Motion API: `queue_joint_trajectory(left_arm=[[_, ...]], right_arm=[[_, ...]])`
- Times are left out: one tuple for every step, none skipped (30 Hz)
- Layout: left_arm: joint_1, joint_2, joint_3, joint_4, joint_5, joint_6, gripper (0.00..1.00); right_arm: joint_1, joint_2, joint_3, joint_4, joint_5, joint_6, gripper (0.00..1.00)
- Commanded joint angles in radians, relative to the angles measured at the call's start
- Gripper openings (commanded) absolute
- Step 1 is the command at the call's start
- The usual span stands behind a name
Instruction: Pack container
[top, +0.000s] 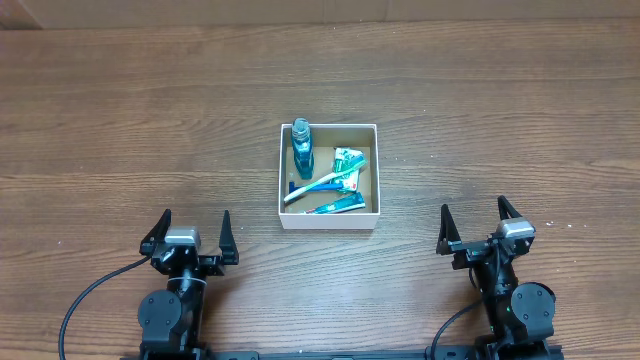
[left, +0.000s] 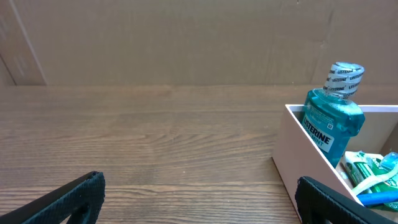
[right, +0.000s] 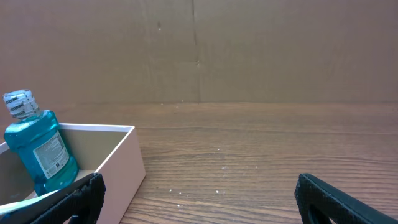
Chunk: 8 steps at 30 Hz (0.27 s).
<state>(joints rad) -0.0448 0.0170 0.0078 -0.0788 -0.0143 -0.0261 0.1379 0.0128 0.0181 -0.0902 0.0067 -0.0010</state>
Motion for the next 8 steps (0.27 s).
queue_joint_trajectory(left_arm=[[0.007, -0.013, -0.003, 0.001, 0.015, -0.003, 1.00], [0.007, -0.013, -0.003, 0.001, 0.015, -0.003, 1.00], [0.007, -0.013, -0.003, 0.001, 0.015, -0.003, 1.00], [0.007, -0.013, -0.003, 0.001, 0.015, -0.003, 1.00], [0.007, -0.013, -0.003, 0.001, 0.015, -0.003, 1.00], [0.007, -0.013, -0.003, 0.001, 0.015, -0.003, 1.00], [0.007, -0.013, -0.003, 0.001, 0.015, -0.003, 1.00], [0.007, -0.013, -0.003, 0.001, 0.015, -0.003, 1.00]], right_arm=[[-0.003, -0.010, -0.010, 0.007, -0.002, -0.003, 1.00], [-0.003, -0.010, -0.010, 0.007, -0.002, -0.003, 1.00], [-0.003, -0.010, -0.010, 0.007, -0.002, -0.003, 1.00], [-0.003, -0.010, -0.010, 0.007, -0.002, -0.004, 1.00], [-0.003, -0.010, -0.010, 0.007, -0.002, -0.003, 1.00], [-0.003, -0.010, -0.010, 0.007, -0.002, -0.003, 1.00], [-0.003, -0.010, -0.010, 0.007, -0.002, -0.003, 1.00], [-0.003, -0.010, -0.010, 0.007, -0.002, -0.003, 1.00]])
